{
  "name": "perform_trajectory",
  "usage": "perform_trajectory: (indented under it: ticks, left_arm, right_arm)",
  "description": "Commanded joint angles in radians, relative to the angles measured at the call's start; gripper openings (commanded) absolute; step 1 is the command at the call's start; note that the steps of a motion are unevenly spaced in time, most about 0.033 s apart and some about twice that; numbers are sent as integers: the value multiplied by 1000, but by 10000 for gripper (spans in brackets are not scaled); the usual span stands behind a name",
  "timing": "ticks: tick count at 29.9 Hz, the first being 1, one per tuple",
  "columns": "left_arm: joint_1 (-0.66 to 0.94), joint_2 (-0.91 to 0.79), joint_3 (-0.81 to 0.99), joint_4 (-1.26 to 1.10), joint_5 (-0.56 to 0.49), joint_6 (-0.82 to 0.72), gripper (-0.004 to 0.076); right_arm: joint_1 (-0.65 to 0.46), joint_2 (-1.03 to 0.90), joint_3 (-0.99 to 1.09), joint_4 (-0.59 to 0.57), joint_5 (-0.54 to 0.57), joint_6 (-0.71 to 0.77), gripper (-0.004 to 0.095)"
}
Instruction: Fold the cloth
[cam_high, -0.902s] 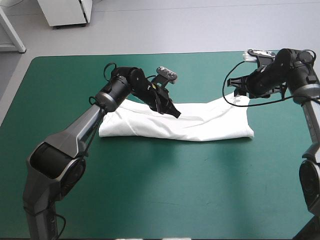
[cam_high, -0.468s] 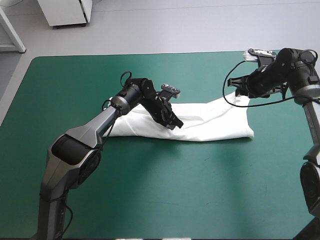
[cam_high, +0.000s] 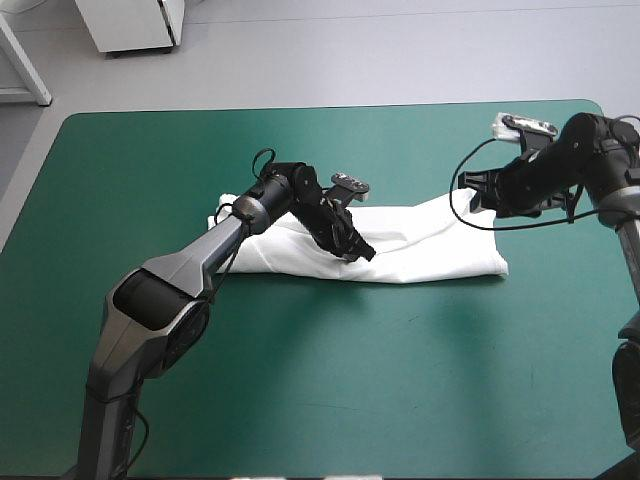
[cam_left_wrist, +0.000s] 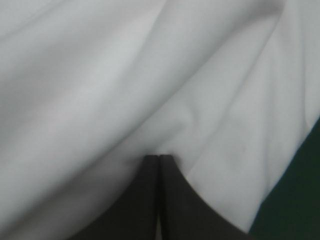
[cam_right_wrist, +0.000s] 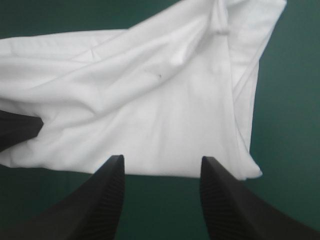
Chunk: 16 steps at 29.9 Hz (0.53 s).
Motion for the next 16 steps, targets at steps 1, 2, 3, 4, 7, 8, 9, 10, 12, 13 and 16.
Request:
perform_trajectory:
  ticks: [1,2,3,4,7,8,9,10,12,13,16]
  left_arm:
    - [-9,-46,-21,-27,-5,-7,-9]
    - [-9,-46,-21,-27,-5,-7,-9]
    - [-9,-46,-21,-27,-5,-7,-9]
    - [-9,-46,-21,-27,-5,-5,-9]
    - [-9,-46,-21,-25,-19,-3,-9]
    - [-9,-46,-21,-25,-26,-3,-9]
    - [-9,-46,-21,-25,-30,-3,-9]
    - [-9,-46,-21,-25,-32,-3,-9]
    - [-9,-46,-21,-25,-34,-3,-9]
    - [-9,-46,-21,-25,-34,-3,-9]
    - [-9,-46,-21,-25,-32,-3,-9]
  right_arm:
    - [-65,-63,96,73,-55,-33,520]
    - [-84,-63,127,93,-69,-45,539]
    - [-100,-63,149,113,-82,-55,549]
    - [-122,-63,175,133,-111,-76,553]
    - [-153,-49,200,173,-193,-126,553]
    - [-159,-39,200,178,-207,-140,553]
    - [-158,-26,200,178,-209,-144,552]
    - [-158,-4,200,178,-209,-147,553]
    - [-158,36,200,182,-199,-147,552]
    - [-158,59,200,188,-195,-147,552]
    - [-158,117,200,206,-195,-158,552]
